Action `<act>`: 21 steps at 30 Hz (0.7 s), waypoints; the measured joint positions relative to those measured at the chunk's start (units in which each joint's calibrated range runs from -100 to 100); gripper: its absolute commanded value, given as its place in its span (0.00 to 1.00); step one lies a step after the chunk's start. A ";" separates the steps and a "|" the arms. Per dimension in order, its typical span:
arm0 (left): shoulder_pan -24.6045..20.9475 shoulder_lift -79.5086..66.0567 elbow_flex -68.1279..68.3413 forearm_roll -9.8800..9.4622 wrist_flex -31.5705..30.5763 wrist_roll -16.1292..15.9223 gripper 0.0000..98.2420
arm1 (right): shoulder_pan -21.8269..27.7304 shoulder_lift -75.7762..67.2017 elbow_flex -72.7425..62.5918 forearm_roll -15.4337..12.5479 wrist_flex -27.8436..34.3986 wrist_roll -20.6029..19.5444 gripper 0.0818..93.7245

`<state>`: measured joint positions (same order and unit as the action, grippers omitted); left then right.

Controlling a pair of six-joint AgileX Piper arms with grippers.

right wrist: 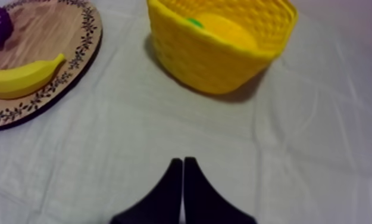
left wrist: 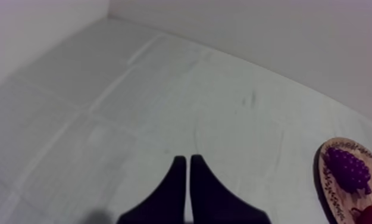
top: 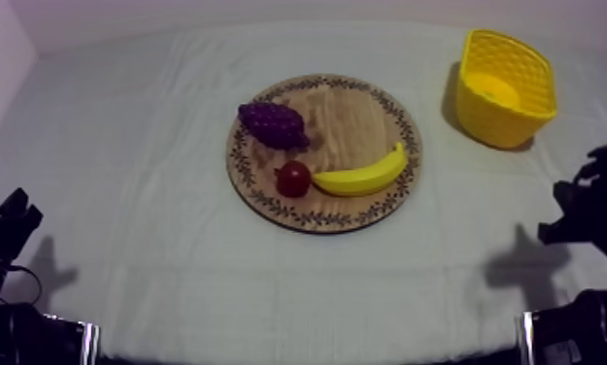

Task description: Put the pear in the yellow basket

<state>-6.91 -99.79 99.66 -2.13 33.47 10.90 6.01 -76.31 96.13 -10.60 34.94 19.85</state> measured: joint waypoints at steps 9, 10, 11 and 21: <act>0.00 0.00 0.00 0.00 0.00 0.00 0.00 | -2.81 -18.02 1.98 8.52 9.12 -14.53 0.01; 0.00 0.00 0.00 0.00 0.00 0.00 0.00 | -2.85 -18.76 2.47 8.85 8.91 -15.52 0.01; 0.00 0.00 0.00 0.00 0.00 0.00 0.00 | -2.86 -19.16 2.89 8.91 8.47 -16.17 0.01; 0.00 0.00 0.00 0.00 0.00 0.00 0.00 | -2.93 -19.29 3.56 9.23 2.02 -14.69 0.01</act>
<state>-6.91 -99.79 99.66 -2.13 33.47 10.90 3.08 -95.60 99.69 -1.37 36.96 5.16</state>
